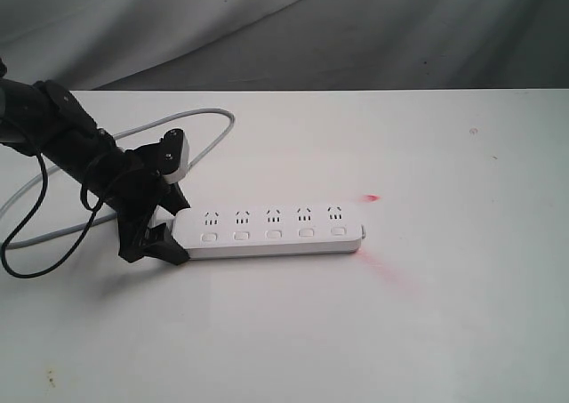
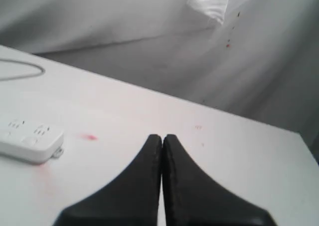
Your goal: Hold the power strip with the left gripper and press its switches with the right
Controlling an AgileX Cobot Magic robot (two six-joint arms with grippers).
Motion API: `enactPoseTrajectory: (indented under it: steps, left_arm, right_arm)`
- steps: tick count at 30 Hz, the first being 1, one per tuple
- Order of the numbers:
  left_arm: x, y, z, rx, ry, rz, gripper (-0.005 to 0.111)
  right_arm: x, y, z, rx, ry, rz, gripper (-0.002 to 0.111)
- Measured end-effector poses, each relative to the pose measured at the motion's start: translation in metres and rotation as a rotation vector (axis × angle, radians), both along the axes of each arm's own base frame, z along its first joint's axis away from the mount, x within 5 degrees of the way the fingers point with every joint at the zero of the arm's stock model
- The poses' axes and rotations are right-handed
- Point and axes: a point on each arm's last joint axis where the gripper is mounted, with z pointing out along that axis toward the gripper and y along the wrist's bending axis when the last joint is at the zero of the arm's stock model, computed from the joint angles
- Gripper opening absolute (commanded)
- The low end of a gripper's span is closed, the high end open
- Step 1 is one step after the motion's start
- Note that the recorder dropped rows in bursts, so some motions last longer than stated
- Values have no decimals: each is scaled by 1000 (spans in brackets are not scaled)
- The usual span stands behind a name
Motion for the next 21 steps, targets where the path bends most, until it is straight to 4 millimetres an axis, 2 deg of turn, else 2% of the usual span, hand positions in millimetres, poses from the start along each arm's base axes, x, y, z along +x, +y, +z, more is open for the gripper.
enactPoseTrajectory:
  steps: [3, 16, 18, 19, 21]
  left_arm:
    - [0, 0, 0, 0, 0, 0, 68]
    - [0, 0, 0, 0, 0, 0, 68]
    - [0, 0, 0, 0, 0, 0, 76]
    - [0, 0, 0, 0, 0, 0, 88]
    - [1, 0, 0, 5, -5, 6, 103]
  right_arm:
    - [-1, 0, -6, 0, 71, 5, 0]
    - [-1, 1, -7, 0, 79, 6, 0]
    - [-1, 1, -7, 0, 79, 6, 0]
    - [-1, 1, -7, 0, 79, 6, 0]
    - [-1, 1, -7, 0, 79, 6, 0]
